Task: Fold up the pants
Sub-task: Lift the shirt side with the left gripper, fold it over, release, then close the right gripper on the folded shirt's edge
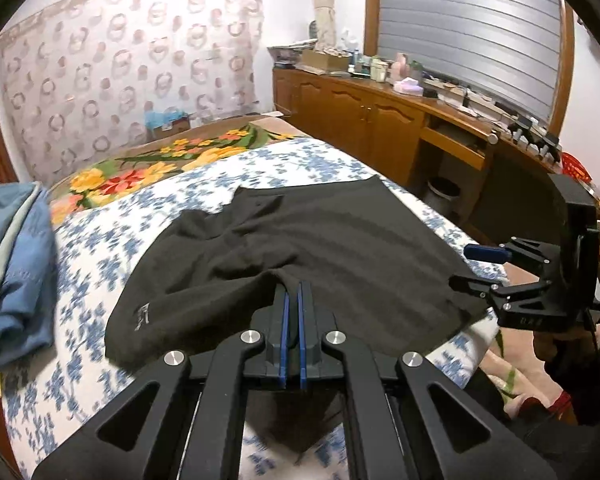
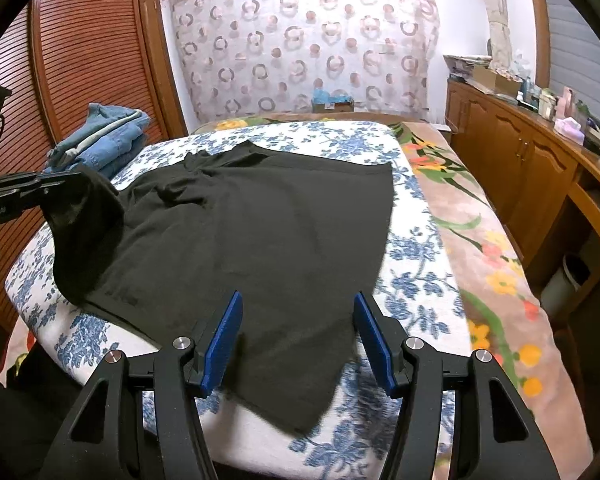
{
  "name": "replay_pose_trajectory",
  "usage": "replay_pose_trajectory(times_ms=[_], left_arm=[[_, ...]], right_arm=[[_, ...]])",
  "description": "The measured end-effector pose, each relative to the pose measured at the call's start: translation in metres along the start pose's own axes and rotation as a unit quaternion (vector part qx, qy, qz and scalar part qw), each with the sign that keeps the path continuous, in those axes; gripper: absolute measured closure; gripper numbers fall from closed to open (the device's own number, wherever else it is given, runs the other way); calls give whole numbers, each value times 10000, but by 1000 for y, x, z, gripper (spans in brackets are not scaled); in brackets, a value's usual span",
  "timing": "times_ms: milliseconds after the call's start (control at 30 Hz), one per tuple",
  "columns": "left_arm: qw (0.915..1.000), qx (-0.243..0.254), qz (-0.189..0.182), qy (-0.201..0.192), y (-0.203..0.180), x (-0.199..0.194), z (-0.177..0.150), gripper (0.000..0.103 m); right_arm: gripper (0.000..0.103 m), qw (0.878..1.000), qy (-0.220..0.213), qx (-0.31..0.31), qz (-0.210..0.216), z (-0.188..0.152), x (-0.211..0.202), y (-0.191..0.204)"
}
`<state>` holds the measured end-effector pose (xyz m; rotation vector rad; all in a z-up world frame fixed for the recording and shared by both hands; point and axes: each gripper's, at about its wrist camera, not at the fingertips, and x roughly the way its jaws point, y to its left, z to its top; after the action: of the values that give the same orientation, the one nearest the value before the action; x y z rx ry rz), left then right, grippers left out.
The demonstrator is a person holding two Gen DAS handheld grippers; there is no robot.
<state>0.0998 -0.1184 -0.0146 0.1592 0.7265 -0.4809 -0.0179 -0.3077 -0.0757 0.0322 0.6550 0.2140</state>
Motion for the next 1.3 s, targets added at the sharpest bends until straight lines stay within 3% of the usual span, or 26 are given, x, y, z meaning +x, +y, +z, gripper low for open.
replay_pose_trajectory(times_ms=[333, 633, 733, 867, 1233, 1300], left_arm=[[9991, 337, -265, 17, -43, 16, 31, 98], [9985, 323, -432, 118, -62, 29, 49, 98], [9981, 164, -560, 221, -55, 33, 46, 85], [9991, 114, -344, 226, -48, 35, 40, 55], [9999, -38, 94, 114, -18, 20, 13, 40], [9998, -61, 129, 109, -13, 18, 6, 30]], right_arm=[[43, 9999, -99, 115, -49, -2, -7, -15], [43, 9994, -240, 201, -130, -4, -17, -23], [43, 9994, -251, 193, -135, -7, -15, -21], [43, 9996, -239, 161, -81, -7, -14, -22], [43, 9995, -248, -17, 214, 1, 4, -5], [43, 9993, -231, -56, 303, 2, 10, 0]])
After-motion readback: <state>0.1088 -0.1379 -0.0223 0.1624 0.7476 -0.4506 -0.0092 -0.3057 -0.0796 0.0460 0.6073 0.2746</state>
